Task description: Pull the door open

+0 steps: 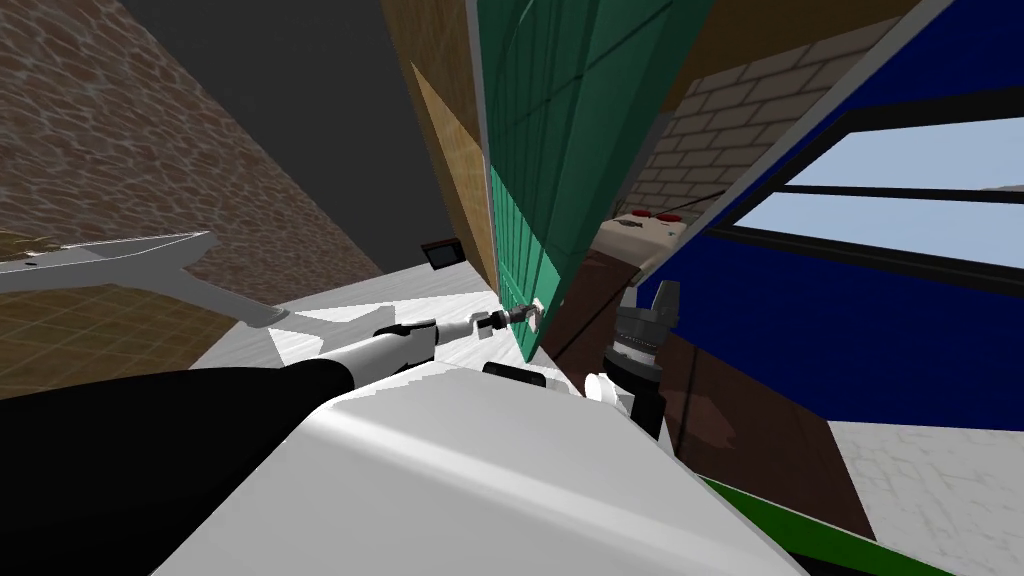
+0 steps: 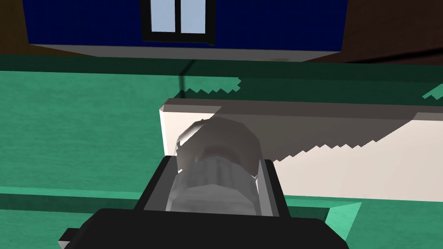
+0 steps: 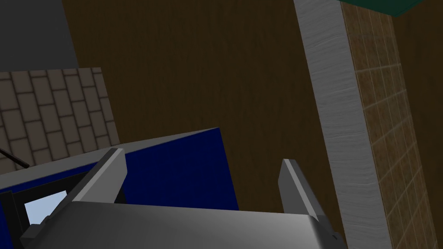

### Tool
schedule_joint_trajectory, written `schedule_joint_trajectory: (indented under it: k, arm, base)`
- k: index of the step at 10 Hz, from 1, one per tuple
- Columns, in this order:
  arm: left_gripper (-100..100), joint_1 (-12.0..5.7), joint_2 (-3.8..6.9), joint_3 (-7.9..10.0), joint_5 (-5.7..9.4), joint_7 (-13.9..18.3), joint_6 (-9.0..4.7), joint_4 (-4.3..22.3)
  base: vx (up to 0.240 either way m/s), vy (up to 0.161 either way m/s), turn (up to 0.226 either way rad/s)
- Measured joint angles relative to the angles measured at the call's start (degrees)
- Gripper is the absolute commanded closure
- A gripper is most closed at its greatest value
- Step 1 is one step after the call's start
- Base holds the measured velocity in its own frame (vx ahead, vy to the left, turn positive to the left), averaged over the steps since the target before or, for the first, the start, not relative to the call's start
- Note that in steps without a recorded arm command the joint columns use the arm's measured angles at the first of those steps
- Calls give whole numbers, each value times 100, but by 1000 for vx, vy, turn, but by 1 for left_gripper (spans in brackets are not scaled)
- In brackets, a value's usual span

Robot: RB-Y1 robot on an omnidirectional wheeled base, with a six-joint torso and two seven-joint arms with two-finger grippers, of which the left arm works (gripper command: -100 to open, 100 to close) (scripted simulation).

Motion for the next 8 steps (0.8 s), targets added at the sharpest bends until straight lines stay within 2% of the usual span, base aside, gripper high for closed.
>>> schedule_joint_trajectory:
  k: [2, 3, 5, 6, 7, 8]
  arm:
    - [100, -30, -8, -25, 11, 35, -63, 58]
    - [100, -26, 35, -21, 28, 49, -87, 39]
    - [100, -17, 51, -39, 50, 74, -172, 164]
    - [100, -38, 42, -64, 59, 122, -273, 315]
    - [100, -28, 86, -67, 91, 146, -315, 349]
    - [100, -28, 107, -83, 113, 180, -418, 456]
  base:
    - [-76, 125, 52]
    - [-79, 154, 20]
    - [-64, 147, 12]
    - [-64, 193, -62]
    - [-60, 230, -123]
    - [-70, 243, -133]
